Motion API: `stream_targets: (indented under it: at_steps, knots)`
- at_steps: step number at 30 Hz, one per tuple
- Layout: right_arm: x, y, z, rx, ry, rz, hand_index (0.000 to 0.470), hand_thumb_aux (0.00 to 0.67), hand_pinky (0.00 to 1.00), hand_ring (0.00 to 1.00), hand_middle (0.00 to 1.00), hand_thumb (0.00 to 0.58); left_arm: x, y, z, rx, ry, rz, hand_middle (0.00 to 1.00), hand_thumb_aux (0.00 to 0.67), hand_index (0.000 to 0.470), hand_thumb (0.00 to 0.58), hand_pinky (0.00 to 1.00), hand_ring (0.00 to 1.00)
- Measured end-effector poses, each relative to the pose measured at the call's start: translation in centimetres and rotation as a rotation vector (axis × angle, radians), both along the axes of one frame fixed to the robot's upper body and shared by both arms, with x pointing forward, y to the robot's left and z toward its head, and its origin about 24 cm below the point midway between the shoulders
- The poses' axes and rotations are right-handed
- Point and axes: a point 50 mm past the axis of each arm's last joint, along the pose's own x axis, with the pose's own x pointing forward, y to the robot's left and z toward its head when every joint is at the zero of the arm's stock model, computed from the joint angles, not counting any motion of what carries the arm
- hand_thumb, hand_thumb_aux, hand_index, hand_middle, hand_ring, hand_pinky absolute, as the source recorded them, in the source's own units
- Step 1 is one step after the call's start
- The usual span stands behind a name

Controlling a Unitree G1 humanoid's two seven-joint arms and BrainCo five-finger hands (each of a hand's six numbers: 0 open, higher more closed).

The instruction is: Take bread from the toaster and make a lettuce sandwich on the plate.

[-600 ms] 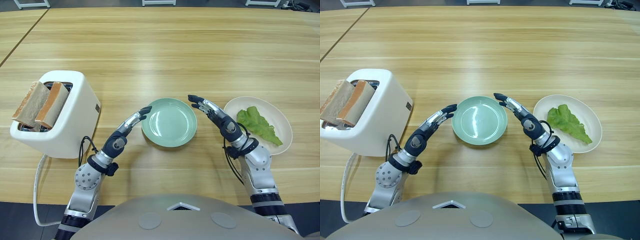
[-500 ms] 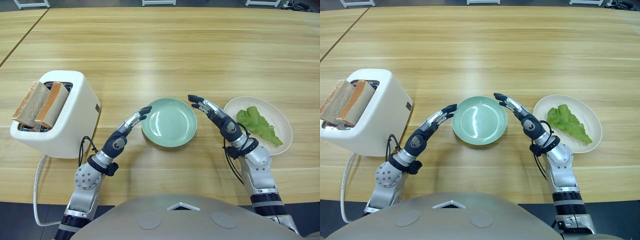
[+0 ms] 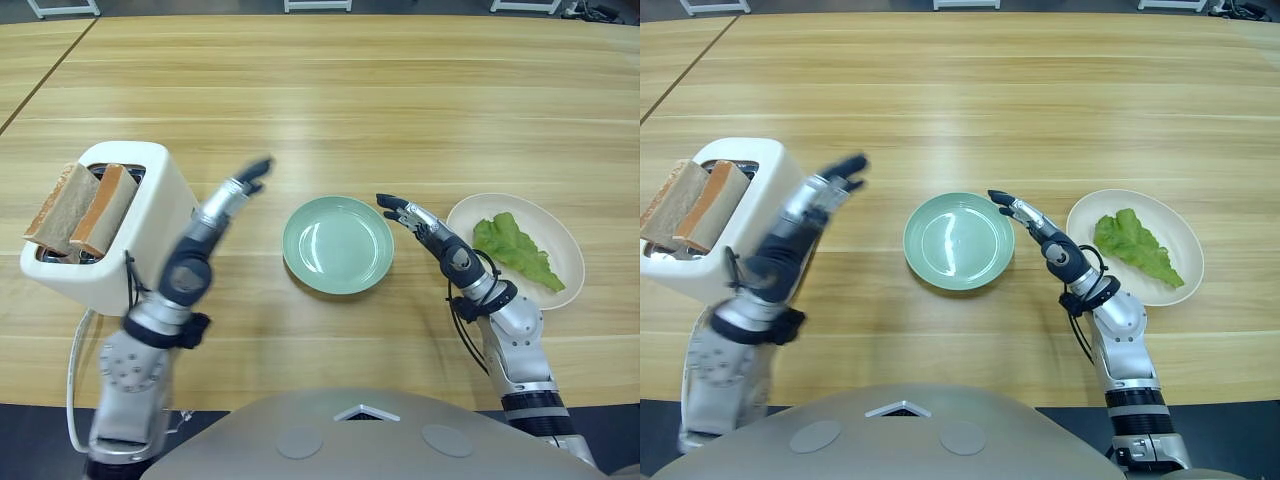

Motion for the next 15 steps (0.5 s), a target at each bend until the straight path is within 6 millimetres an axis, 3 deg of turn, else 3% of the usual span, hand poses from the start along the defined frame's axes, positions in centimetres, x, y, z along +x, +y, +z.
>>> stream_targets:
  at_steps: [5,7,10,13,14,15]
  knots:
    - [-0.1,0.1,0.0,0.006,-0.003,0.000,0.000,0.000,0.00,0.00,0.00,0.000,-1.1,6.7,5.5,0.328,-0.161,0.428,0.00,0.000,0.000,0.000,0.00,0.00]
    - [-0.2,0.3,0.0,0.000,-0.006,-0.003,0.000,0.000,0.00,0.00,0.00,0.000,-1.5,9.0,7.0,0.565,-0.190,0.640,0.00,0.000,0.000,0.000,0.00,0.00]
    - [-0.2,0.3,0.1,0.000,-0.009,-0.004,0.000,0.000,0.00,0.00,0.00,0.000,-1.3,14.0,5.5,0.860,-0.011,0.903,0.00,0.000,0.000,0.000,0.00,0.00]
    - [-0.2,0.4,0.1,0.000,-0.010,-0.001,0.000,0.000,0.00,0.00,0.00,0.000,-1.6,16.6,3.6,0.928,0.124,0.988,0.00,0.032,0.022,0.053,0.00,0.00]
    - [-0.2,0.4,0.1,0.000,-0.010,0.000,0.000,0.000,0.00,0.00,0.00,0.000,-1.7,17.0,3.0,0.945,0.154,0.992,0.00,0.092,0.065,0.148,0.00,0.00]
    - [-0.2,0.4,0.2,0.000,-0.012,0.000,0.000,0.000,0.00,0.00,0.00,0.000,-1.6,17.1,2.5,0.948,0.177,0.981,0.00,0.118,0.083,0.187,0.00,0.00]
